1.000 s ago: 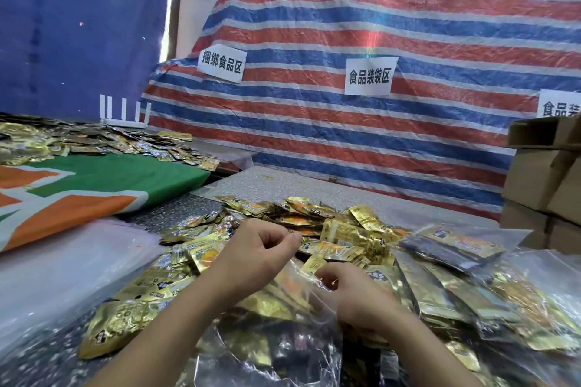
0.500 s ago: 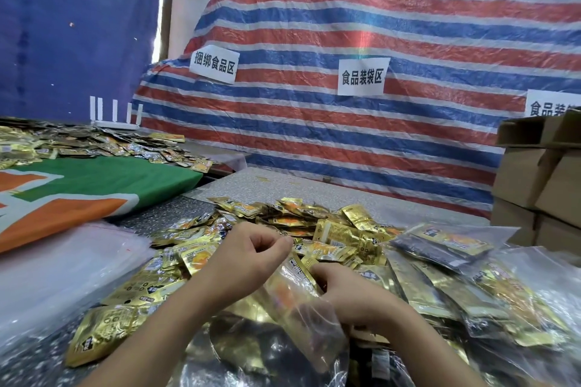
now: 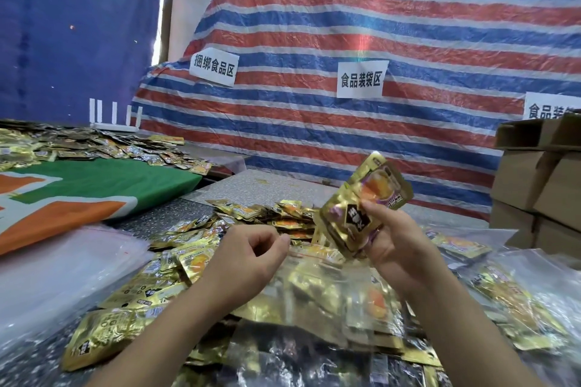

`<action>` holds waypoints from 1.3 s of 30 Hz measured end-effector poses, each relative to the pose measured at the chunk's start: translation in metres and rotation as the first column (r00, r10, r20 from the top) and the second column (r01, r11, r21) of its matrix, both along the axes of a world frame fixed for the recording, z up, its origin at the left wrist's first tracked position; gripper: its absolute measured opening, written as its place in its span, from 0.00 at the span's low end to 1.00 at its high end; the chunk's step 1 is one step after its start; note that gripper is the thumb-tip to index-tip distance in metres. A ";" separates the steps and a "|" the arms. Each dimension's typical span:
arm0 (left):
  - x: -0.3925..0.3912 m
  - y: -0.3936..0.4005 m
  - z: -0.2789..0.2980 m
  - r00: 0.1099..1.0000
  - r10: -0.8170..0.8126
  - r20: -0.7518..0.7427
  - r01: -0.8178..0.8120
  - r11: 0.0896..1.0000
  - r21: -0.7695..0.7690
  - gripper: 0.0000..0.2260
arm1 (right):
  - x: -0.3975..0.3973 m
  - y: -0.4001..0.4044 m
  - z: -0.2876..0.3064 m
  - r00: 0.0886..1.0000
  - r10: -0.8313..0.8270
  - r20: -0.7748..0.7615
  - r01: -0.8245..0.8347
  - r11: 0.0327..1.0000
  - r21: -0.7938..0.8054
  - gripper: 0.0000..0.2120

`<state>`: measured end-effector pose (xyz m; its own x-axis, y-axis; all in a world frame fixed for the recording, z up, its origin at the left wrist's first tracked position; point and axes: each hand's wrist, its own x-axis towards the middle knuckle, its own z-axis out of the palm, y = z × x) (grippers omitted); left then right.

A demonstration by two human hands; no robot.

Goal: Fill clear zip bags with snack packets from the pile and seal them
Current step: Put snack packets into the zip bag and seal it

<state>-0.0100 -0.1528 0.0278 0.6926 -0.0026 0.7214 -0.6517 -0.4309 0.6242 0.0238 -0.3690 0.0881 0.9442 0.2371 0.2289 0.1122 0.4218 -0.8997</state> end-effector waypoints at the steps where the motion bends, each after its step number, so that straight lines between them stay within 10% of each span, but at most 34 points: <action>1: 0.000 0.000 0.000 1.000 0.006 0.013 -0.006 1.000 0.001 0.21 | -0.002 0.000 0.003 0.999 0.019 0.034 -0.020 1.000 0.022 0.21; 6: -0.001 -0.001 0.000 0.998 0.020 0.054 -0.020 1.000 -0.005 0.16 | -0.007 0.005 0.004 0.986 0.005 0.169 -0.006 1.000 0.007 0.22; 15: -0.002 -0.001 0.002 0.996 0.032 0.085 -0.025 0.996 -0.083 0.18 | -0.013 0.001 0.004 0.910 0.043 0.412 0.194 0.835 -0.515 0.20; 39: -0.005 -0.010 0.001 0.929 0.175 0.326 -0.193 0.981 0.026 0.20 | -0.042 -0.007 0.026 0.857 0.417 0.302 0.229 0.216 -0.949 0.07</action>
<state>-0.0148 -0.1626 0.0289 0.4169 0.0555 0.9073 -0.7189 -0.5908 0.3664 -0.0180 -0.3761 0.1145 0.7585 0.6467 0.0810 0.6075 -0.6565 -0.4472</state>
